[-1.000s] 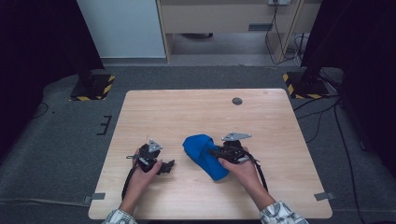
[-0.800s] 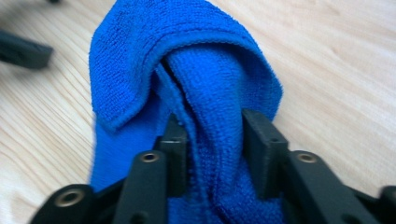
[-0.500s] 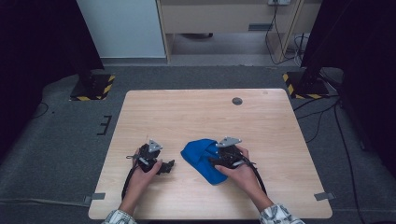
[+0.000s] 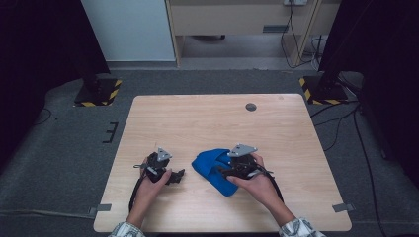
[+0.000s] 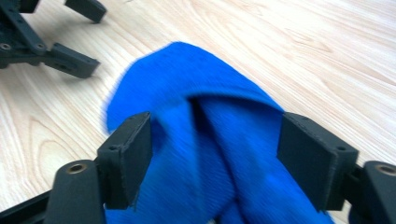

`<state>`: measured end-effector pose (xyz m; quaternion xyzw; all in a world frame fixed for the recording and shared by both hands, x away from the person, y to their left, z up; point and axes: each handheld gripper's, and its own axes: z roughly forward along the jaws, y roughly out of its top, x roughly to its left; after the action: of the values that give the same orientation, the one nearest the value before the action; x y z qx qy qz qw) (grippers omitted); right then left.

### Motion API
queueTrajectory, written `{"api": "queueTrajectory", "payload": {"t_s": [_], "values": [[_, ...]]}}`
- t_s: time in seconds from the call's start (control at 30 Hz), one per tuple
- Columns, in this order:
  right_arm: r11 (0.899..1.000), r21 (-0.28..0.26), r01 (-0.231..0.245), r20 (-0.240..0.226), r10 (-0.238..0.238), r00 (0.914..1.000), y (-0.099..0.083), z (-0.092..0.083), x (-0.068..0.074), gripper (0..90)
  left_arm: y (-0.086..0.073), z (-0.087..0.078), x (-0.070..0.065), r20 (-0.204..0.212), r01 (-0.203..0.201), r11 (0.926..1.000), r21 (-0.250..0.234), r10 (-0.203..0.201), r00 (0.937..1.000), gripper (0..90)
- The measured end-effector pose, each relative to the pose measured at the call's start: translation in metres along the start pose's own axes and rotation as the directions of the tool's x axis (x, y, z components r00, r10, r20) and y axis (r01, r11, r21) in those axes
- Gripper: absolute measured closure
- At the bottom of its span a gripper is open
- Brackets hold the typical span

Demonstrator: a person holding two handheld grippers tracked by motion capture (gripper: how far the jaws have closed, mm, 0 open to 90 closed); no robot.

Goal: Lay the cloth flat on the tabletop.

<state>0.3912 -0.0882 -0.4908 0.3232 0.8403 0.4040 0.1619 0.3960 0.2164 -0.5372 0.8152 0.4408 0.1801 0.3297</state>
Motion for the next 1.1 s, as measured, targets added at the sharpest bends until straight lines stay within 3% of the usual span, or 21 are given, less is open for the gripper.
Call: {"api": "queueTrajectory", "payload": {"t_s": [0.13,0.27,0.57,0.63,0.77,0.87,0.9,1.0,1.1], "values": [[1.000,-0.001,0.015,-0.016,-0.015,0.9998,0.003,0.006,0.008,26.2,0.000,0.000,0.000,0.000,0.000,1.0000,0.000,0.000,1.0000,0.0],[0.998,-0.030,0.063,-0.025,-0.064,0.9976,0.010,0.012,0.024,36.2,0.000,0.000,0.000,0.000,0.000,1.0000,0.000,0.000,1.0000,0.0],[0.991,-0.031,0.128,-0.058,-0.130,0.9899,0.023,0.029,0.044,31.7,0.000,0.000,0.000,0.000,0.000,1.0000,0.000,0.000,1.0000,0.0],[0.987,-0.020,0.157,-0.067,-0.158,0.9851,0.024,0.036,0.049,30.6,0.000,0.000,0.000,0.000,0.000,1.0000,0.000,0.000,1.0000,0.0],[0.969,0.034,0.245,-0.015,-0.245,0.9694,0.023,0.054,0.051,27.1,0.000,0.000,0.000,0.000,0.000,1.0000,0.000,0.000,1.0000,0.0],[0.970,0.074,0.231,0.001,-0.232,0.9728,0.021,0.064,0.046,27.1,0.000,0.000,0.000,0.002,-0.001,1.0000,-0.001,0.001,1.0000,0.0],[0.968,0.089,0.234,0.013,-0.236,0.9716,0.020,0.067,0.044,29.0,0.000,0.000,0.000,0.003,-0.001,1.0000,-0.001,0.001,1.0000,0.0],[0.969,0.108,0.224,0.066,-0.232,0.9705,0.019,0.070,0.037,46.8,0.000,0.000,0.000,0.006,-0.004,1.0000,0.000,0.004,1.0000,0.0],[0.986,0.064,0.151,0.060,-0.155,0.9861,0.023,0.061,0.025,66.0,0.000,0.000,0.000,0.006,-0.004,1.0000,-0.001,0.004,1.0000,0.0]]}}
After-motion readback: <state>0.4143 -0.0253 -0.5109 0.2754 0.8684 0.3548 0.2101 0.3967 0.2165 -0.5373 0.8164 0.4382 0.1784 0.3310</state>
